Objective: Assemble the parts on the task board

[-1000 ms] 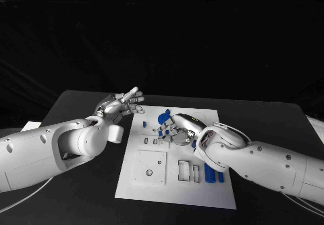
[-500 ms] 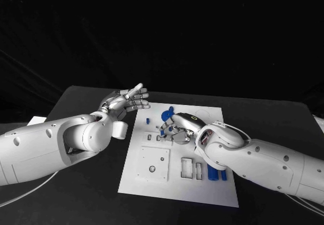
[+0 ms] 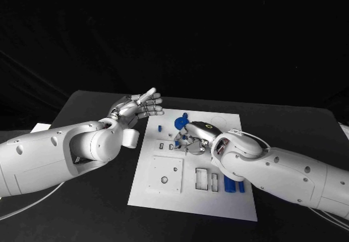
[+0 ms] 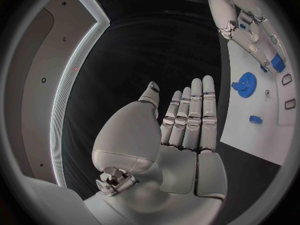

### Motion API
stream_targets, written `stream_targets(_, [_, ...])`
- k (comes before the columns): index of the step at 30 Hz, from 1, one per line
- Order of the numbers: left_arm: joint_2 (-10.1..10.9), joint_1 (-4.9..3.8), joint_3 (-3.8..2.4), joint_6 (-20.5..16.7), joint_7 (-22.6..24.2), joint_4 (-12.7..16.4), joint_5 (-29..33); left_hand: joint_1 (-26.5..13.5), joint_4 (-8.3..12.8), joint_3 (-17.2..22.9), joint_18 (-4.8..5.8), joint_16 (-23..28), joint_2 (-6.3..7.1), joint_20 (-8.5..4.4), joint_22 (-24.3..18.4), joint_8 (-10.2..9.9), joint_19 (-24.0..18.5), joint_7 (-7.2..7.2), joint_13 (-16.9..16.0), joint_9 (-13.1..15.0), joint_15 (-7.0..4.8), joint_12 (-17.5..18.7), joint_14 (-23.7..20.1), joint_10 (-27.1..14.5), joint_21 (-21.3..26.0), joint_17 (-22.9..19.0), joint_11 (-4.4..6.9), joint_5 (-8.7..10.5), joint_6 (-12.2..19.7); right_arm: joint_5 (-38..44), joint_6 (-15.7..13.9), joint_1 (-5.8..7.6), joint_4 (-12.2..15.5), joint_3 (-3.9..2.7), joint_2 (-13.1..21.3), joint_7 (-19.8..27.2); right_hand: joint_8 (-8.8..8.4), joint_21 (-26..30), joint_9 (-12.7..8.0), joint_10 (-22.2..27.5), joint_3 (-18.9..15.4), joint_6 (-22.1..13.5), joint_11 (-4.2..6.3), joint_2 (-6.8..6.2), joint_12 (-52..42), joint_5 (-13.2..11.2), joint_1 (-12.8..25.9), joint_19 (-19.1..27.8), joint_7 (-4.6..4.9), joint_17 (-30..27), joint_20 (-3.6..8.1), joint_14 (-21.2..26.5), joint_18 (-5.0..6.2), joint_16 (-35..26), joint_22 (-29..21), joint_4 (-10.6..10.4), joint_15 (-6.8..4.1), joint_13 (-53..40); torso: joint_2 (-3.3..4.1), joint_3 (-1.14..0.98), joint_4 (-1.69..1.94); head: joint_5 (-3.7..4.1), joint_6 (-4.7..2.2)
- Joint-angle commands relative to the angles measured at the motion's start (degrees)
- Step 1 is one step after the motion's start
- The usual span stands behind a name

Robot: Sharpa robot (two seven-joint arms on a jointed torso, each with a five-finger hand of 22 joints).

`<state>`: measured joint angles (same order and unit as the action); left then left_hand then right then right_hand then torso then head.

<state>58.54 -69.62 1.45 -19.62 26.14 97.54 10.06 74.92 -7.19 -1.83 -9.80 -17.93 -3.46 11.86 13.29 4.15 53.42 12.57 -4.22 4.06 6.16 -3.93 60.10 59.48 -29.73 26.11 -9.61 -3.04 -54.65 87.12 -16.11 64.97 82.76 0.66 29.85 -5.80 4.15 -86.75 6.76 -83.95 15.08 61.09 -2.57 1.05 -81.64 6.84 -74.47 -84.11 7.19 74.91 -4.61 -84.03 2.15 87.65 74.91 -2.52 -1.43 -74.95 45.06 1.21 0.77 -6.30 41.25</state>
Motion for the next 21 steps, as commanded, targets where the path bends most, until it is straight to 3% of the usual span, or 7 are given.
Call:
stream_targets(1, [-0.05,-0.06,-0.03,1.52,0.71,0.23,-0.07,-0.05,0.38,-0.1,-0.57,0.31,-0.68,0.22,-0.07,-0.32,-0.22,0.33,0.1,-0.06,0.04,0.16,-0.09,-0.46,0.4,-0.08,-0.06,0.22,0.02,1.33,2.25,-0.03,-0.35,0.09,-0.27,-0.98,-0.01,-0.27,0.07,-1.37,-0.06,0.58,0.27,0.13,0.31,0.09,0.43,-2.44,-0.05,10.85,0.3,-5.04,-0.61,0.05,8.04,-0.34,-0.37,-9.11,0.0,-0.02,0.03,0.14,0.03])
stream_targets(21, [-0.03,-0.06,-0.03,1.7,0.71,0.25,-0.07,-0.04,0.41,-0.08,-0.6,0.47,-0.75,0.26,-0.16,-0.32,-0.18,0.33,0.1,-0.06,0.06,0.15,0.01,-0.48,0.5,-0.17,-0.06,0.23,0.03,1.46,4.03,-0.03,-0.8,0.32,-0.59,-1.66,-0.14,-0.24,0.02,-1.25,-0.21,0.45,0.23,-0.18,0.54,-0.13,0.93,-2.41,0.01,10.79,0.3,-5.02,-0.6,0.01,7.99,-0.44,-0.35,-8.98,-0.01,0.01,0.05,0.3,0.13])
